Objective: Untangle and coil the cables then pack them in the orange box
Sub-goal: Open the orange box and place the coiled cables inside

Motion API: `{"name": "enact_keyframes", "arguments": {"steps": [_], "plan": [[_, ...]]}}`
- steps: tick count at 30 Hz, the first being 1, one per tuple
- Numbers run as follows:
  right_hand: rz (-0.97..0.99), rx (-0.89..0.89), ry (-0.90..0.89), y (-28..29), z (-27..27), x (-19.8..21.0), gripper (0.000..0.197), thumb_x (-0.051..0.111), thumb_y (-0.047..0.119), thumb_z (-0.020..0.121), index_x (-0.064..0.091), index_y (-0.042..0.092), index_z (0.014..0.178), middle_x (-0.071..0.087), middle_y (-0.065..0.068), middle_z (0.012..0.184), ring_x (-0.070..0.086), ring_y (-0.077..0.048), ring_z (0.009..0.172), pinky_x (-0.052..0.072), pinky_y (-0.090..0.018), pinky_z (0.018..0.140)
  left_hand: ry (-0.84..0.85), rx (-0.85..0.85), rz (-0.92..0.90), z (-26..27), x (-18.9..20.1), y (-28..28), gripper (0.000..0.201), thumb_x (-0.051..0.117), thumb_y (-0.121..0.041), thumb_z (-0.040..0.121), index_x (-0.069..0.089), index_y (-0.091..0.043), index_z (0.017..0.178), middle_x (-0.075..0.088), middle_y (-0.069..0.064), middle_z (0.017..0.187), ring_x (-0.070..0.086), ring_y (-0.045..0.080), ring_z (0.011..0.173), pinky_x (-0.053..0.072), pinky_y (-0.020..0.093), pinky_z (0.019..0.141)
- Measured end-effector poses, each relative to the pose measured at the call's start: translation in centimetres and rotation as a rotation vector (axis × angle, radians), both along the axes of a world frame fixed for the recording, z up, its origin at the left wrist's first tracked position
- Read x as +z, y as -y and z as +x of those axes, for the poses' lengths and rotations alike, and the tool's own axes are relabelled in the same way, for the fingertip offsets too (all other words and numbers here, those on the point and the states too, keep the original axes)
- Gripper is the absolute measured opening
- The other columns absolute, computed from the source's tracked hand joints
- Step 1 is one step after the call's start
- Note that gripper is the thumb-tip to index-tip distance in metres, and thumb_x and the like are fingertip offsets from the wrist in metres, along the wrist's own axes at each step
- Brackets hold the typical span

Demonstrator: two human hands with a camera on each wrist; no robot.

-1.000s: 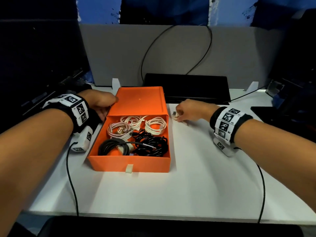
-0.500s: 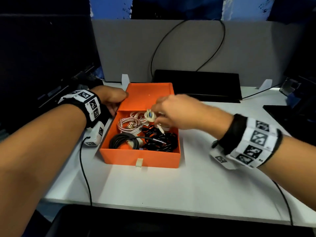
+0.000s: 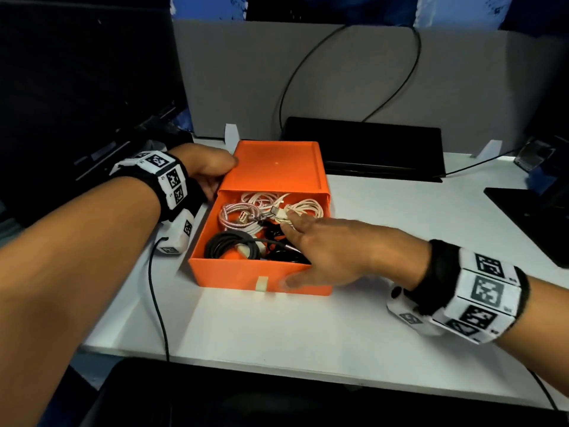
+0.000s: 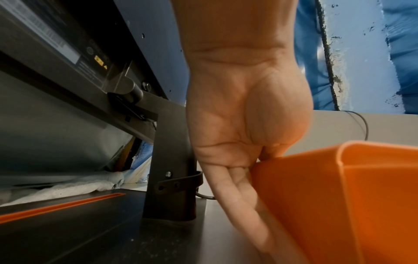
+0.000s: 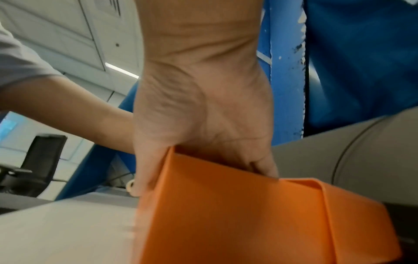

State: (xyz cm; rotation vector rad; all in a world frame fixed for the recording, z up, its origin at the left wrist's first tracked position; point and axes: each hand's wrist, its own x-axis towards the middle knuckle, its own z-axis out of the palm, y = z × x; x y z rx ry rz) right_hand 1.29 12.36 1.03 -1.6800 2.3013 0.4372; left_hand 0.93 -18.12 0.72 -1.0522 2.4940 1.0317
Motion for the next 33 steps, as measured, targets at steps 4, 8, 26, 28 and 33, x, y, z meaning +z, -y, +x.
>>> {"name": "enact_keyframes", "arguments": {"steps": [4,8,26,28,33], "plan": [[0.058,-0.037,0.011,1.4,-1.8,0.2,0.111,0.034,0.086,0.09,0.0,0.011,0.165,-0.013,-0.007,0.172,0.005,-0.025,0.16,0.013,-0.035,0.127,-0.01,0.01,0.008,0.2,0.2,-0.3,0.06,0.021,-0.04,0.111,0.062,0.004,0.115,0.072,0.032,0.104,0.073,0.038,0.08,0.063,0.044,0.068],[0.043,-0.064,0.005,1.9,-2.4,-0.1,0.112,0.032,0.087,0.089,-0.001,0.011,0.165,-0.012,-0.007,0.172,0.002,-0.025,0.16,0.013,-0.042,0.13,-0.008,0.021,0.003,0.2,0.5,-0.5,0.059,0.021,-0.044,0.111,0.06,0.002,0.112,0.073,0.026,0.089,0.073,0.038,0.077,0.062,0.046,0.073],[-0.359,0.096,0.012,6.4,0.0,-1.2,0.053,0.053,0.058,0.1,0.059,0.012,0.128,0.066,-0.006,0.124,0.064,-0.027,0.106,0.054,-0.041,0.088,-0.019,0.0,-0.01,0.0,-0.1,-0.1,0.065,0.02,-0.045,0.11,0.059,0.006,0.12,0.067,0.035,0.114,0.069,0.038,0.08,0.061,0.049,0.077],[-0.313,0.057,0.148,6.7,-0.7,-0.8,0.048,0.052,0.055,0.102,0.063,0.014,0.124,0.069,-0.003,0.119,0.064,-0.025,0.104,0.052,-0.042,0.094,-0.015,-0.002,-0.019,0.1,-0.1,0.0,0.066,0.019,-0.046,0.11,0.06,0.006,0.118,0.068,0.035,0.112,0.07,0.038,0.081,0.062,0.047,0.075],[-0.479,0.0,0.247,2.3,-3.0,1.3,0.035,0.064,0.045,0.098,0.07,0.022,0.122,0.069,0.002,0.119,0.062,-0.021,0.11,0.052,-0.046,0.096,-0.007,-0.011,-0.014,0.0,-0.1,0.2,0.065,0.019,-0.045,0.11,0.061,0.004,0.117,0.07,0.034,0.111,0.071,0.039,0.084,0.061,0.045,0.073]]}}
